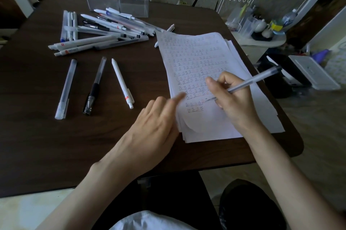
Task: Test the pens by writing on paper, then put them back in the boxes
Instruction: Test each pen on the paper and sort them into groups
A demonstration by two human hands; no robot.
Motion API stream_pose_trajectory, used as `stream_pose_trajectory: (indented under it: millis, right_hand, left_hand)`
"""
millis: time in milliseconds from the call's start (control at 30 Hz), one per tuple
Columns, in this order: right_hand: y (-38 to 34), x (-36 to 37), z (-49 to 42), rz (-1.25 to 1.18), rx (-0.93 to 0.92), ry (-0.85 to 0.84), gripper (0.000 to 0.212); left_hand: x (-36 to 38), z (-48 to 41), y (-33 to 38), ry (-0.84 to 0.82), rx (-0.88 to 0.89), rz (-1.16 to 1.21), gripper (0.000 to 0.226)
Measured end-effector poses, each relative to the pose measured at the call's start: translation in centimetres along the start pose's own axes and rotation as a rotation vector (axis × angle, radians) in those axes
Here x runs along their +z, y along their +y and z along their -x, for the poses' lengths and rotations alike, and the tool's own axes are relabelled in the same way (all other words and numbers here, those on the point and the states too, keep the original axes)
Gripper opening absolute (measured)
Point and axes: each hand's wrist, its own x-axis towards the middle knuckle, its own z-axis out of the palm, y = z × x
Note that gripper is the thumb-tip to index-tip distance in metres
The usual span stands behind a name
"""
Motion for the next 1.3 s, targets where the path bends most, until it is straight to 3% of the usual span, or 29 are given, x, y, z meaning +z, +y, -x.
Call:
stream_pose_trajectory:
  millis: [133, 300, 733, 933, 1100, 1300]
  right_hand:
    - [-1.2, 0.4, -0.1, -0.123, -0.040, -0.074, 0.021]
    - [-1.7, 1.7, 0.3, -0.309, -0.008, -0.141, 0.041]
    - [-2.5, 3.3, 1.0, -0.310, -0.012, -0.054, 0.040]
    - [-2.9, 4.4, 0.6, -0.267, -0.017, -0.051, 0.043]
    - [-3.6, 5.6, 0.6, -0.320, -0.020, -0.022, 0.033]
    - [-4.2, 6.9, 0.4, -0.382, 0.000, -0.016, 0.036]
  left_hand:
    - [-0.1, -0.4, -0.2, 0.102, -0.099, 0.189, 0.048]
    - [-1.2, -0.3, 0.1, 0.261, -0.268, 0.392, 0.028]
    - [-1.4, -0.1, 0.1, 0.315, -0.144, 0.272, 0.010]
    - [-1.6, 0.1, 0.0, 0.314, -0.009, 0.252, 0.025]
    - [-1.7, 0.3, -0.2, 0.367, 0.012, 0.289, 0.022]
    - [-2.2, 0.4, -0.3, 0.442, -0.030, 0.382, 0.020]
